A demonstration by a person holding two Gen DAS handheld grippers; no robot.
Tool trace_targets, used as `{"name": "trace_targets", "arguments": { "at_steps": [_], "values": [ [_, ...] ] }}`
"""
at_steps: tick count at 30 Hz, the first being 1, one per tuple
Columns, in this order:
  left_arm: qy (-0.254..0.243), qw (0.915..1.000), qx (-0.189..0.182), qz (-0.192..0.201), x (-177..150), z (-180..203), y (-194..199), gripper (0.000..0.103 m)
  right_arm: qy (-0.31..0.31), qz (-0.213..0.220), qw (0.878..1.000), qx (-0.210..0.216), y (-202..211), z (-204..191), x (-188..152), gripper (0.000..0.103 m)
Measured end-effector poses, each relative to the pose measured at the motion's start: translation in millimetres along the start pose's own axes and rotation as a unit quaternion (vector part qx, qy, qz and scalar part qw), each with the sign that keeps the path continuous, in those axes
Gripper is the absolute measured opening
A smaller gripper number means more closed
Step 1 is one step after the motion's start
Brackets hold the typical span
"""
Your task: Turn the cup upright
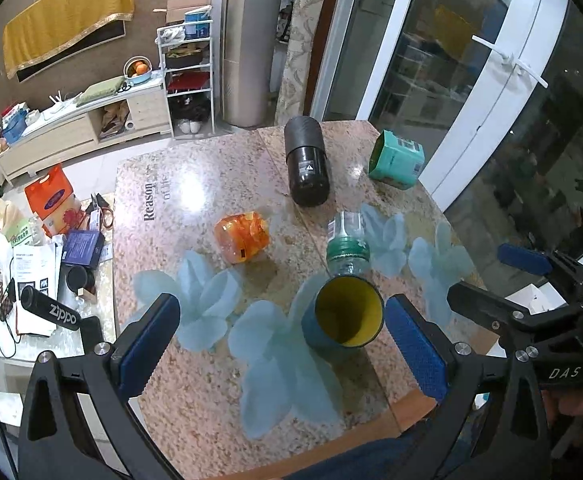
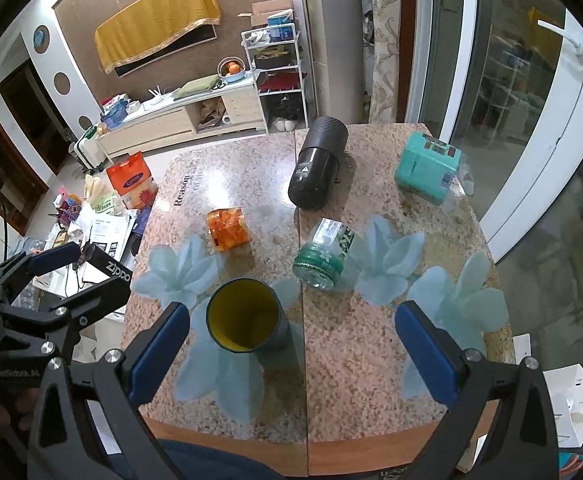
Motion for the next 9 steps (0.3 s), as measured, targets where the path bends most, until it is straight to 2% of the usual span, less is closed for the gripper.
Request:
{"name": "trace_targets", "arguments": {
  "at_steps": [9],
  "values": [
    [-0.005, 0.9999, -0.008, 0.004, 3.7, -0.9, -3.5, 0.103, -0.003, 0.003, 1.0, -0.005, -0.4, 0.8, 1.1, 0.103]
  ]
}}
Point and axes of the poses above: each gripper's, at about its wrist camera, not at the fingertips, and y roughly against the way its jaws point, z to its right, x to its top, the point moved 5 cm from there along -y, roughly the way its jaws point, and after that the axes turned 8 degrees about y, right-handed, at the moved point
